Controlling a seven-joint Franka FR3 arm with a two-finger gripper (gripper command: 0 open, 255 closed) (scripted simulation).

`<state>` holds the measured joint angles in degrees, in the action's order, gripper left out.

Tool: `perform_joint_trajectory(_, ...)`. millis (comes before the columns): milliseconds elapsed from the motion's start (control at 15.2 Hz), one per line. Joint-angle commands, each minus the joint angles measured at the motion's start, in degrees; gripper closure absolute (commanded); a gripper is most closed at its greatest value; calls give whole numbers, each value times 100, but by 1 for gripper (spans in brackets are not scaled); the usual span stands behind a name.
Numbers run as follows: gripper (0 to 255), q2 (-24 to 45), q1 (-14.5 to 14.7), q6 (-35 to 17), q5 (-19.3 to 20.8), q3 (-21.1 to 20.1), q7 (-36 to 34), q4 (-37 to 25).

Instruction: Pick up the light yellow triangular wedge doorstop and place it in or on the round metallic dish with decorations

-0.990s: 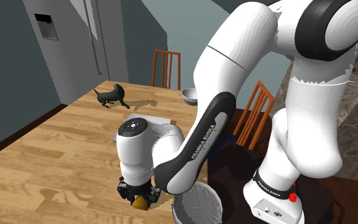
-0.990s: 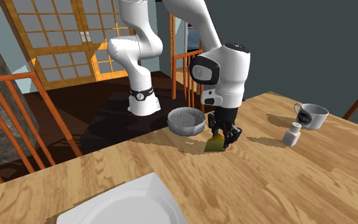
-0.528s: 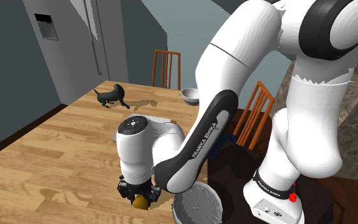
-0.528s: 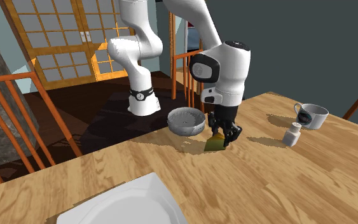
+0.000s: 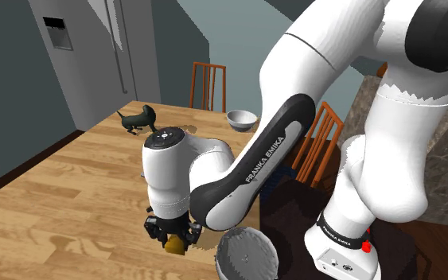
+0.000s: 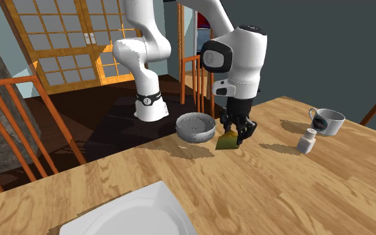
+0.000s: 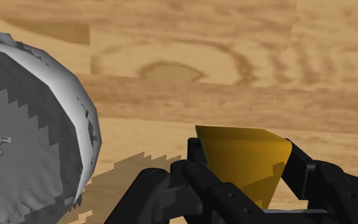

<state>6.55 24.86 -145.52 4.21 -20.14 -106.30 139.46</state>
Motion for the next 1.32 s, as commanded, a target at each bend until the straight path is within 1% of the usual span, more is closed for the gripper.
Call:
perform_joint_trajectory(0, 255, -133, -17, 150, -92, -19, 75, -25)
perform_joint_trajectory(462, 255, -605, -32, 700, -376, -55, 280, -137)
perform_joint_trajectory(858, 255, -921, -29, 1125, -536, -51, 397, -265)
perform_joint_trajectory(1056, 255, -1640, 64, 1123, -891, -65, 564, 419)
perform_joint_trajectory(1254, 255, -2394, 238, 1214, -1233, -36, 709, 1060)
